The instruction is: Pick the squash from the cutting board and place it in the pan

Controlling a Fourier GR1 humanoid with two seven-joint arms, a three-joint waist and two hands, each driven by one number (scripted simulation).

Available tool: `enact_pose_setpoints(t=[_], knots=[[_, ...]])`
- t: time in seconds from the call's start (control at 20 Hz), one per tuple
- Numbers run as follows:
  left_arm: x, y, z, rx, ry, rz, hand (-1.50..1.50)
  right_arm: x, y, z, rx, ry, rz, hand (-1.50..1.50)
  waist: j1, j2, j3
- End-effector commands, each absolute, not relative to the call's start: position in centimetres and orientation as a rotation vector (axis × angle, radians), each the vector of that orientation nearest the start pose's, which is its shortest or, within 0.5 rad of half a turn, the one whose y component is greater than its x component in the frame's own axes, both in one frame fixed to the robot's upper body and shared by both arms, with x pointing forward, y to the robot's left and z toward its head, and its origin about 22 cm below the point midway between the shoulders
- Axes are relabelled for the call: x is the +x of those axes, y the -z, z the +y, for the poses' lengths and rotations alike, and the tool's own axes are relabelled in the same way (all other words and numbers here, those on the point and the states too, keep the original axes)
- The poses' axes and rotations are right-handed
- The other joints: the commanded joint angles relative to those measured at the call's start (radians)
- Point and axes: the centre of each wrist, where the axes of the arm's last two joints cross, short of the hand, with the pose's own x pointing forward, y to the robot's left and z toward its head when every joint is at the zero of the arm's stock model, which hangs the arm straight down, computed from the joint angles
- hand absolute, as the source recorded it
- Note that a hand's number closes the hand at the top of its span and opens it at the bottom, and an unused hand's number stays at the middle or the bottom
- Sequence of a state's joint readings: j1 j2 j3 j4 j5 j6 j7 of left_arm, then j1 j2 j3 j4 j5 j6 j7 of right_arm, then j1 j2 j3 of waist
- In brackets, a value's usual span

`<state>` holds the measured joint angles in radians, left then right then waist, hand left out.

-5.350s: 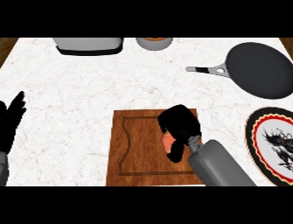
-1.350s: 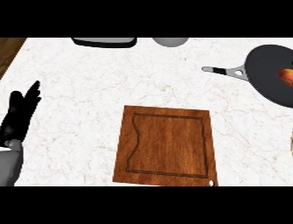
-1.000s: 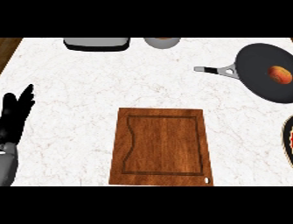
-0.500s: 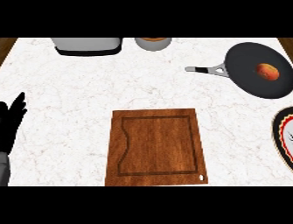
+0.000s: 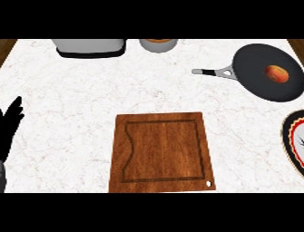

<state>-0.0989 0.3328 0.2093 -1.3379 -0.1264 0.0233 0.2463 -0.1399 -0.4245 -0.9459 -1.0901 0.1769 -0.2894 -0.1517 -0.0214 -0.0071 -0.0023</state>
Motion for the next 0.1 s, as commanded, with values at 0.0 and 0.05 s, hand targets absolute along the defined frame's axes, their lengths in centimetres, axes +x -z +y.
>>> enact_pose_setpoints(t=[0.0,0.05], knots=[[25.6,-0.5,35.4,0.512,0.085,-1.199,0.00,11.3,-4.2,-52.5,-1.235,0.603,-1.316,-1.50,0.003,0.003,0.001],[26.5,-2.3,34.4,0.490,0.083,-1.187,0.00,11.4,-5.5,-52.3,-1.235,0.581,-1.324,-1.50,0.008,0.003,0.001]])
